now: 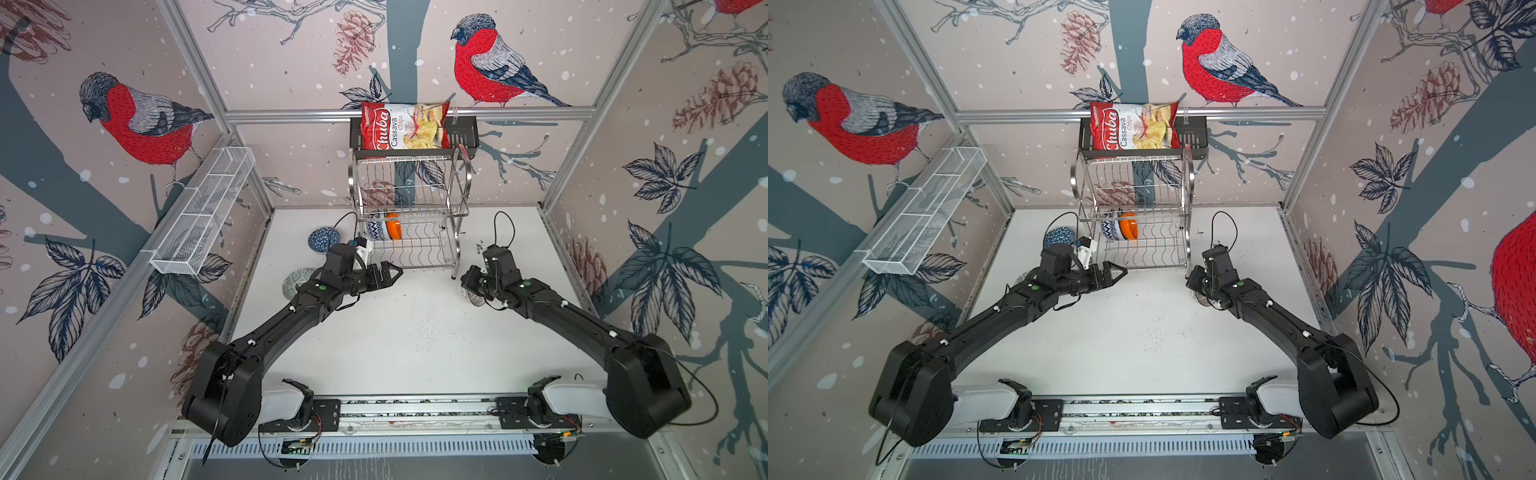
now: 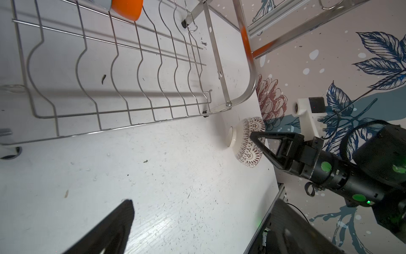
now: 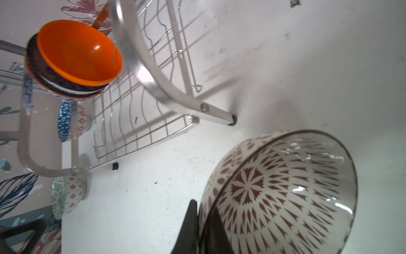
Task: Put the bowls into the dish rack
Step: 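Grip the red-patterned bowl's rim and lift it toward the rack with the right gripper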
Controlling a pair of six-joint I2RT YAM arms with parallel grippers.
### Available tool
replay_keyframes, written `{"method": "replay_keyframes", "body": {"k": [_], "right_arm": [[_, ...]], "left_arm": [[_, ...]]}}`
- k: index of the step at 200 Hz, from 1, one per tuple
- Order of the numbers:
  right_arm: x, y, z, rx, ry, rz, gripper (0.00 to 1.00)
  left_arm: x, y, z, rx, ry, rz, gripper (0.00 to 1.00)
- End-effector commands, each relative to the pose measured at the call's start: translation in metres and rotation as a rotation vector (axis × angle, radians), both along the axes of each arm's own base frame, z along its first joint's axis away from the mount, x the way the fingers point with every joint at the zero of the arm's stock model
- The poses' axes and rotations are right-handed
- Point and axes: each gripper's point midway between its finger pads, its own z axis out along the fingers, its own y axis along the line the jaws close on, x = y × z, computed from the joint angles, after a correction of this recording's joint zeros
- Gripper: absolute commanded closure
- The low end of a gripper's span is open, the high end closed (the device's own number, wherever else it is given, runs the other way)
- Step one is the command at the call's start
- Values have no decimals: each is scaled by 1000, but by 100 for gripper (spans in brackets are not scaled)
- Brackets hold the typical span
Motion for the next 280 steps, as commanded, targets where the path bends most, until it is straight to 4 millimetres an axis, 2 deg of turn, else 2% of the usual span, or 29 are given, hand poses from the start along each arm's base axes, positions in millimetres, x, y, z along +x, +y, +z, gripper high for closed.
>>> {"method": "replay_keyframes", "body": {"k": [1, 69, 117, 150, 154, 189, 280], "right_arm": [[8, 14, 34, 80, -155, -1, 100], [-11, 53, 71, 206, -342, 135, 100], [-9, 78, 112, 275, -501, 208, 100], [-5, 96, 127, 336, -541, 262, 100], [-3, 100, 120, 335, -523, 269, 100], [-3, 121, 124, 439, -541, 332, 100], [12, 150, 134, 618, -582, 358, 100]], "left_arm": [[3, 1, 8, -26, -32, -3, 2], [7, 7, 8, -41, -30, 17, 2], [6, 12, 9, -53, -24, 35, 2], [7, 17, 15, -52, -34, 48, 2], [7, 17, 15, -53, -34, 48, 2], [6, 20, 16, -46, -36, 49, 2], [11, 28, 22, -40, -42, 55, 2]]}}
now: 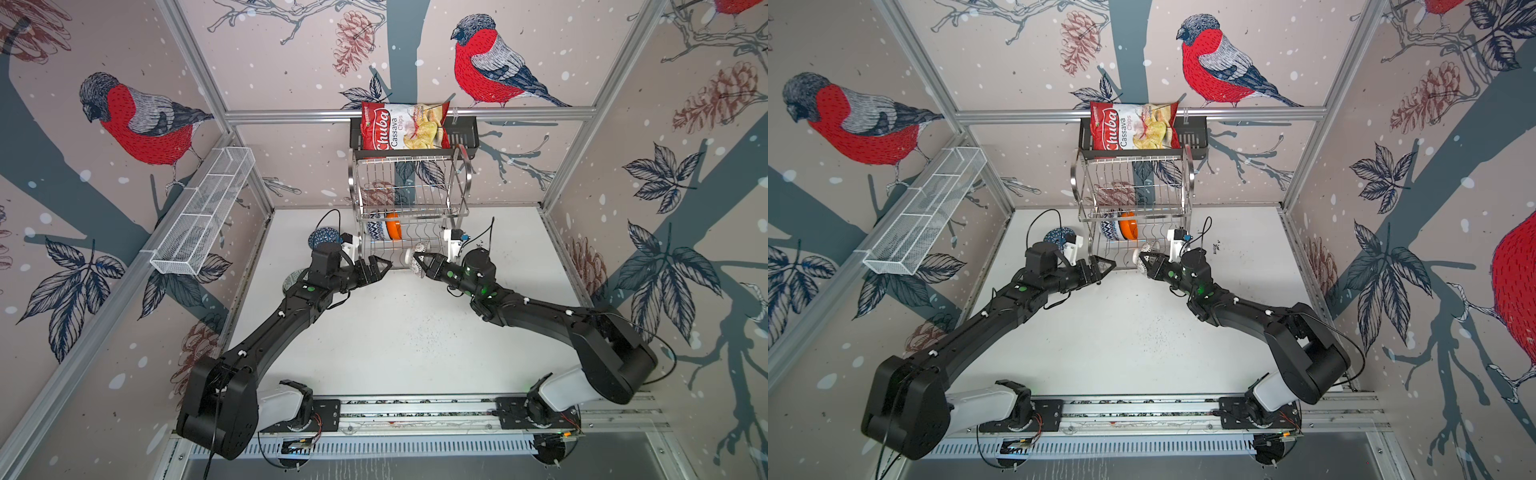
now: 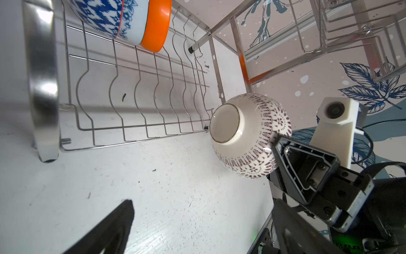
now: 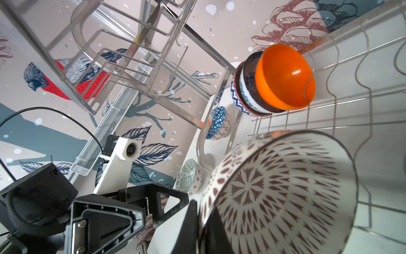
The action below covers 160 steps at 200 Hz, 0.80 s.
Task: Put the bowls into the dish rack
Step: 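Grip the red-patterned bowl's rim and lift it toward the rack with the right gripper, then push the red-patterned bowl into the rack against the orange bowl with the right gripper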
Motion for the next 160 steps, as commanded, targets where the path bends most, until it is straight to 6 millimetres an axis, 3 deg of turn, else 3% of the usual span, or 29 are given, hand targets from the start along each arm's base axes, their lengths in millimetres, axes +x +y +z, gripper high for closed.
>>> {"method": "replay_keyframes", "body": {"k": [1, 63, 129, 160], "right_arm": [[2, 6, 40, 157, -90, 24, 100], [15, 13, 36, 297, -79, 15, 100], [51, 13, 25, 386, -26, -21, 100], [68, 23, 23, 364, -17, -16, 100]], "left_arm": [[1, 0, 4, 1, -18, -23, 2], [0, 6, 5, 21, -13, -34, 2], [-3, 10, 1, 16, 5, -32, 2], [-2, 11, 0, 10, 2, -31, 2]]}}
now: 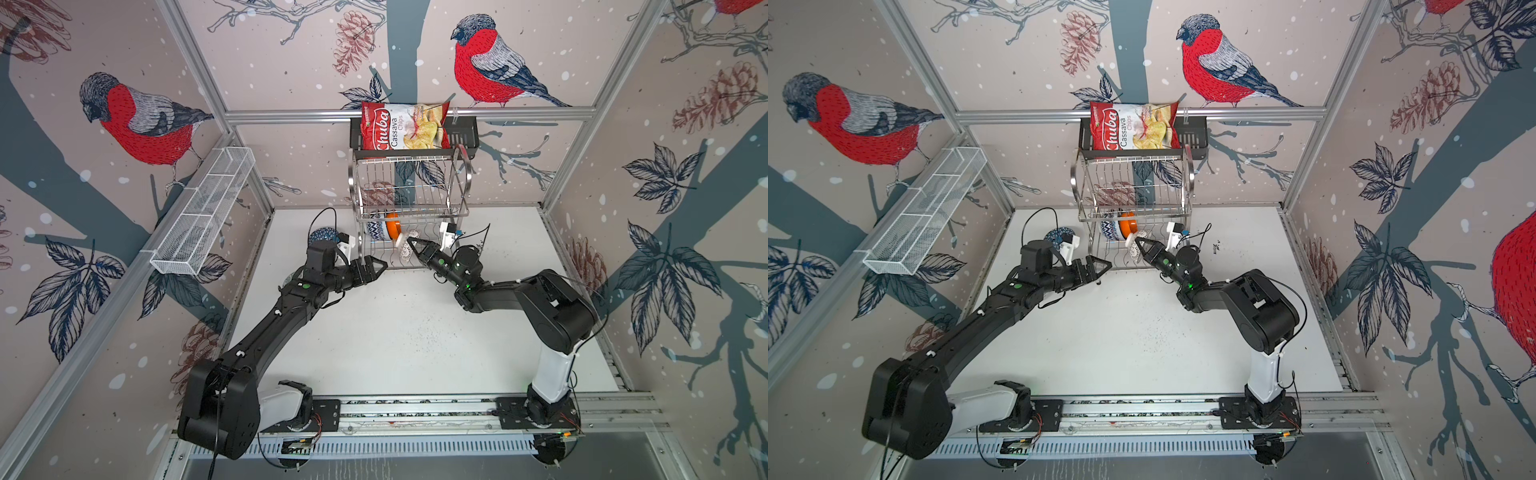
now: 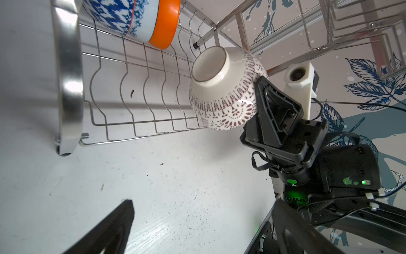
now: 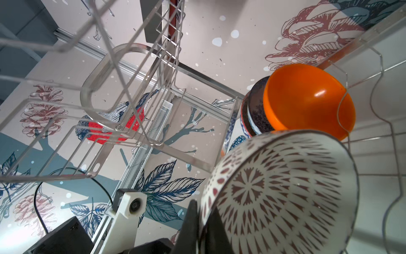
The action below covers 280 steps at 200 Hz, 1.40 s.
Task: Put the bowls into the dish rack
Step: 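Push the red-patterned bowl into the rack against the orange bowl with the right gripper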
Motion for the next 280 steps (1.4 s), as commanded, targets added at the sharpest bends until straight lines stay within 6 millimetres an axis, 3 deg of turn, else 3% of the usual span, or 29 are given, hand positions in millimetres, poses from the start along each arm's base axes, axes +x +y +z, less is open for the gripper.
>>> {"method": "replay_keyframes", "body": {"k": [1, 119, 280], "right_arm": [[6, 4, 30, 67, -78, 7, 100], [74, 11, 3, -12, 53, -117, 100], [106, 12, -15, -42, 113, -195, 100]], "left_arm": [[0, -1, 3, -8, -19, -15, 2], [-1, 2, 0, -7, -7, -18, 2], [-5, 2, -3, -7, 1, -34, 2]]}}
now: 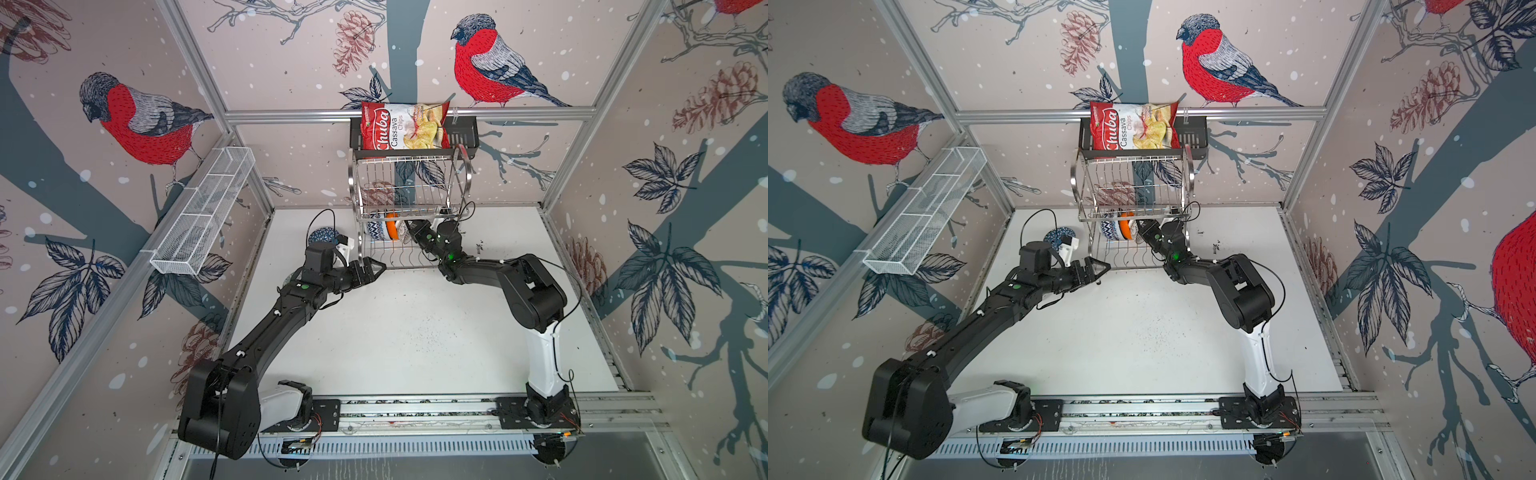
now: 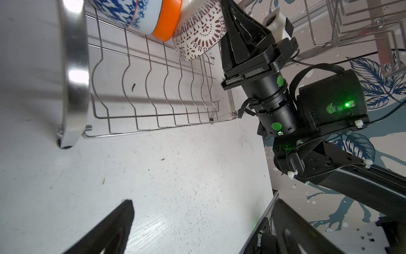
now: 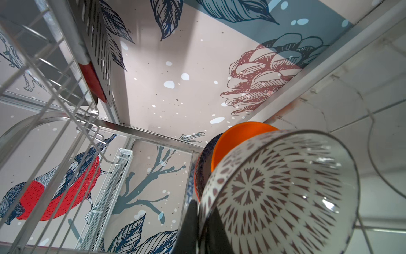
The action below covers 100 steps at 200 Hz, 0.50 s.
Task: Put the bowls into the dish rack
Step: 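Push the red-patterned bowl into the rack against the orange bowl with the right gripper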
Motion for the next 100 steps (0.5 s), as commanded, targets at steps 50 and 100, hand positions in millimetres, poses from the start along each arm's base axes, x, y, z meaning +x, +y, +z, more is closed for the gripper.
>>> {"method": "replay_keyframes", "body": {"k": [50, 100], "right_arm": [[13, 8, 2, -6, -30, 32, 100], [19, 17, -3, -29, -34, 65, 100]], "left_arm": [[-5, 0, -4, 6, -5, -31, 2], [-5, 2, -5, 3, -2, -34, 2]]}}
